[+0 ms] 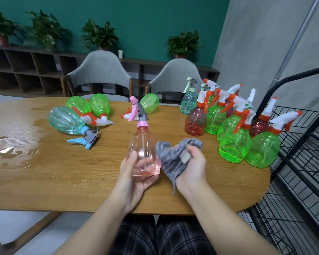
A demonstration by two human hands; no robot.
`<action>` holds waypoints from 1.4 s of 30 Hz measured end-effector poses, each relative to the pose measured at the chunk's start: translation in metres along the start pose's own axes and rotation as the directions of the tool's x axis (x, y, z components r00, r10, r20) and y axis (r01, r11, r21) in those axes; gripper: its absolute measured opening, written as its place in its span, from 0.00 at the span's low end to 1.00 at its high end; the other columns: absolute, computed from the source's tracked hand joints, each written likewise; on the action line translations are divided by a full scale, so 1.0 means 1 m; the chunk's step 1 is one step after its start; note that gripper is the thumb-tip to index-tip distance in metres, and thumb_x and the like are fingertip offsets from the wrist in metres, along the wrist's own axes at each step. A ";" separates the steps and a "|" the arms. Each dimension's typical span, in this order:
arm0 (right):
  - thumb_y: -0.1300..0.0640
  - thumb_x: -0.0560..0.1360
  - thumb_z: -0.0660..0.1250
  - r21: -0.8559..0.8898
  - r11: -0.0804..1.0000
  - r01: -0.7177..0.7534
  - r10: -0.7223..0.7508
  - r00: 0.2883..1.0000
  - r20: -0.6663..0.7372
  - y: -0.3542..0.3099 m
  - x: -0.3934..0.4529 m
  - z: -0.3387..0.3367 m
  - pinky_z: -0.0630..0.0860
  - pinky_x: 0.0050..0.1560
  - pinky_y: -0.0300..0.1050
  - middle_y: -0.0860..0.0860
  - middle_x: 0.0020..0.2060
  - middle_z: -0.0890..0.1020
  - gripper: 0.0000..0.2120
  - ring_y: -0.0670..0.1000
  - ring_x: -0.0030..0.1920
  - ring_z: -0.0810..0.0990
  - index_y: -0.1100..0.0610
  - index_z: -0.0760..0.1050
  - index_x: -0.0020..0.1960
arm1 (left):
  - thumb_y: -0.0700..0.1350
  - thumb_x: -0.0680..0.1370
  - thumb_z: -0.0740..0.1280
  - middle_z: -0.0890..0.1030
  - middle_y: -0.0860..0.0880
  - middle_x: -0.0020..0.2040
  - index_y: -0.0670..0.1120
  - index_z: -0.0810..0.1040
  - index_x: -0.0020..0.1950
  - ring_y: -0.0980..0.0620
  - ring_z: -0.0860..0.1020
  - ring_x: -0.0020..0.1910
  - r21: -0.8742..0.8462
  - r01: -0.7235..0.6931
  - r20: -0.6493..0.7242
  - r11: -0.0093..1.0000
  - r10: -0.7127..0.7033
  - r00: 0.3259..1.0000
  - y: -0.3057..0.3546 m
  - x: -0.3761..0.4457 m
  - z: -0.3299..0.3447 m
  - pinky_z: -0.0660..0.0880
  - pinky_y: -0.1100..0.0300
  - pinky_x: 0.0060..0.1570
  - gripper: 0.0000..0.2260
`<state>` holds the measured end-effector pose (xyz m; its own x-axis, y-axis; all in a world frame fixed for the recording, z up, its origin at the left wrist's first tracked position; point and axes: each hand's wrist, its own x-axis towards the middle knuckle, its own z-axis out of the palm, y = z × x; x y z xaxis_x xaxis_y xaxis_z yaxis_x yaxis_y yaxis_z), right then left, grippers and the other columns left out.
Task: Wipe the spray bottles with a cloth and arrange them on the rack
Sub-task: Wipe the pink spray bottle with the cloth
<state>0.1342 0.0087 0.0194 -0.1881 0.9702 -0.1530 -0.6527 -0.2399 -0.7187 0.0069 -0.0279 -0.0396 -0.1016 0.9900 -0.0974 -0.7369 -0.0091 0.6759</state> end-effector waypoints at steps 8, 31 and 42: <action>0.55 0.81 0.59 -0.403 0.891 0.210 -0.179 0.977 0.114 -0.013 0.000 0.023 0.78 0.46 0.43 0.51 0.46 0.84 0.10 0.49 0.46 0.83 0.54 0.79 0.54 | 0.60 0.74 0.66 0.79 0.37 0.63 0.41 0.73 0.69 0.36 0.78 0.61 0.122 0.030 0.025 0.992 -0.034 0.999 0.001 -0.003 0.004 0.82 0.46 0.48 0.30; 0.54 0.63 0.60 -0.484 0.316 0.816 -0.357 0.575 0.737 0.027 0.001 -0.012 0.63 0.65 0.37 0.46 0.49 0.81 0.16 0.43 0.58 0.77 0.59 0.83 0.41 | 0.68 0.72 0.56 0.80 0.37 0.62 0.44 0.72 0.70 0.42 0.81 0.58 -0.022 0.039 0.064 0.999 -0.037 0.997 0.006 -0.009 0.009 0.82 0.48 0.46 0.36; 0.49 0.80 0.58 -0.305 0.948 0.095 -0.097 0.995 0.010 -0.013 -0.001 0.013 0.76 0.57 0.55 0.57 0.52 0.83 0.16 0.57 0.55 0.81 0.58 0.77 0.57 | 0.63 0.75 0.56 0.84 0.39 0.53 0.42 0.77 0.63 0.44 0.82 0.47 0.115 0.013 0.037 0.993 -0.018 0.999 0.001 -0.005 0.005 0.75 0.49 0.48 0.28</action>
<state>0.1333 0.0104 0.0384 -0.1312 0.9884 -0.0763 -0.4129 -0.1244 -0.9023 0.0095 -0.0323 -0.0347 -0.0638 0.9946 -0.0823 -0.6561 0.0204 0.7544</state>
